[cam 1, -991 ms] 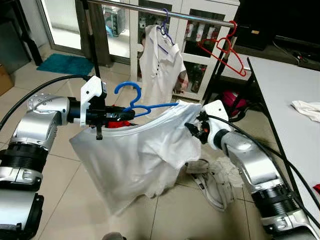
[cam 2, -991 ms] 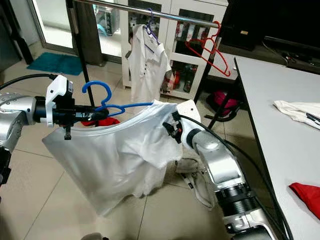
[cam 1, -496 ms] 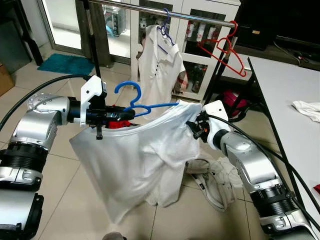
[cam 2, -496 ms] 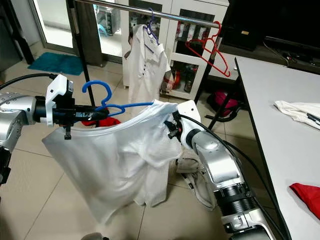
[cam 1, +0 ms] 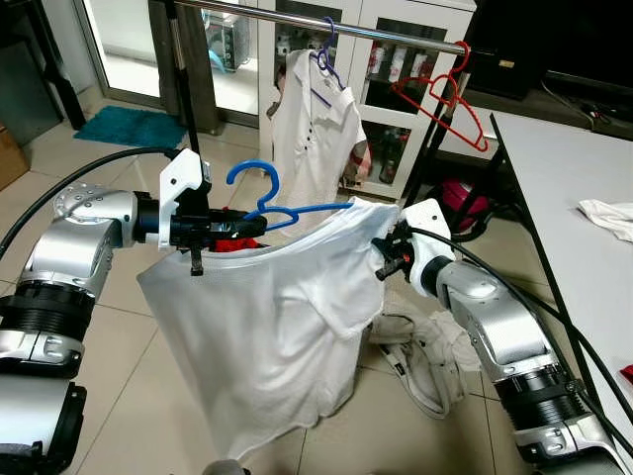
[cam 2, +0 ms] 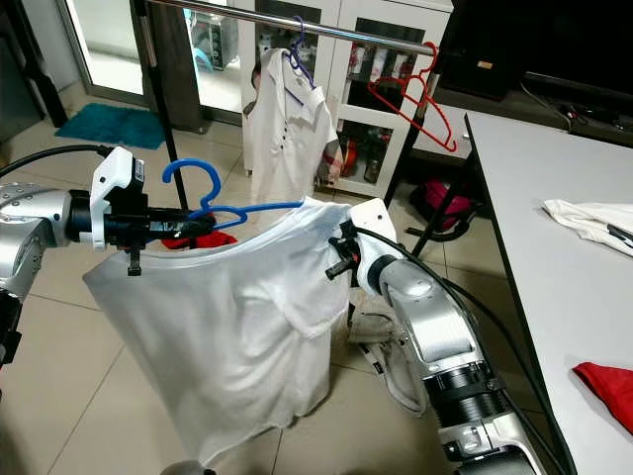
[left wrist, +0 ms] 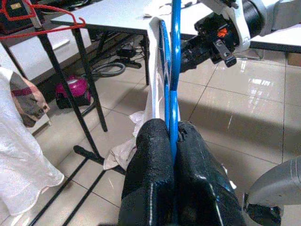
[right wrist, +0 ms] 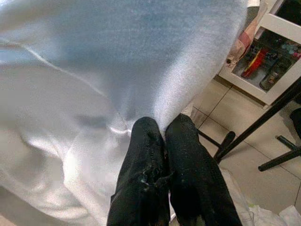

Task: Hang hanger

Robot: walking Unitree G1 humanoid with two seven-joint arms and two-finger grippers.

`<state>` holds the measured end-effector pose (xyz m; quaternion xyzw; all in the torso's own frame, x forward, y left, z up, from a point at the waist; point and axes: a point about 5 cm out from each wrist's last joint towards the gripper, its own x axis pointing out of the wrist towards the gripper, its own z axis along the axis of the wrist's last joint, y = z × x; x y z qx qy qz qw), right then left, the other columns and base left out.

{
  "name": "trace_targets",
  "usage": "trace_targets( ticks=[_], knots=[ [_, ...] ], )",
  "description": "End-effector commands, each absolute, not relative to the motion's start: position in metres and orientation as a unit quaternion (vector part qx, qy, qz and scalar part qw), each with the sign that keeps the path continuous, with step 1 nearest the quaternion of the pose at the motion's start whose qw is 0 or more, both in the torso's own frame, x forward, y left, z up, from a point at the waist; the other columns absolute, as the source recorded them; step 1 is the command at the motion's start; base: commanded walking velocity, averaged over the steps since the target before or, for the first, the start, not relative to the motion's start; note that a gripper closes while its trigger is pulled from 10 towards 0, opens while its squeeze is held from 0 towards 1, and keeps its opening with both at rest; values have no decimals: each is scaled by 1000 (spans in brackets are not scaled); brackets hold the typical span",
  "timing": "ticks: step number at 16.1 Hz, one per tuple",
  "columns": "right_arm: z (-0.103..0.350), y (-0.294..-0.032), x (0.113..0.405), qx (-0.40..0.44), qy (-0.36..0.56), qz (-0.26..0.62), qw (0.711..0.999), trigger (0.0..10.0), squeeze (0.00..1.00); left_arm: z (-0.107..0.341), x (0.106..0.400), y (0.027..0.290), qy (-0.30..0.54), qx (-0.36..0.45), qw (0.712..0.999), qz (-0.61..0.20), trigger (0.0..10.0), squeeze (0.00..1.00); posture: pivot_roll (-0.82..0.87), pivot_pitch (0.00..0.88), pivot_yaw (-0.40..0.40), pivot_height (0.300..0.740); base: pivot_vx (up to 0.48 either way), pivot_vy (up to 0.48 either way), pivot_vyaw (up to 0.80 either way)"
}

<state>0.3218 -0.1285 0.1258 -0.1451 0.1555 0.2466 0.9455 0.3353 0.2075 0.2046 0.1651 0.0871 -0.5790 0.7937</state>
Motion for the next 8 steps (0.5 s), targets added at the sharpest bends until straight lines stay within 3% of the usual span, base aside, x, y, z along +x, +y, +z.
trace_targets(
  ticks=[1, 8],
  knots=[
    [125, -133, 322, -148, 158, 249, 944, 0, 0, 213, 335, 208, 66, 180, 793, -578, 0, 0, -23, 0, -68, 740, 0, 0, 0],
    [130, -155, 319, -137, 158, 288, 934, 0, 0, 205, 331, 220, 99, 211, 789, -568, 0, 0, -23, 0, -72, 740, 0, 0, 0]
  ],
)
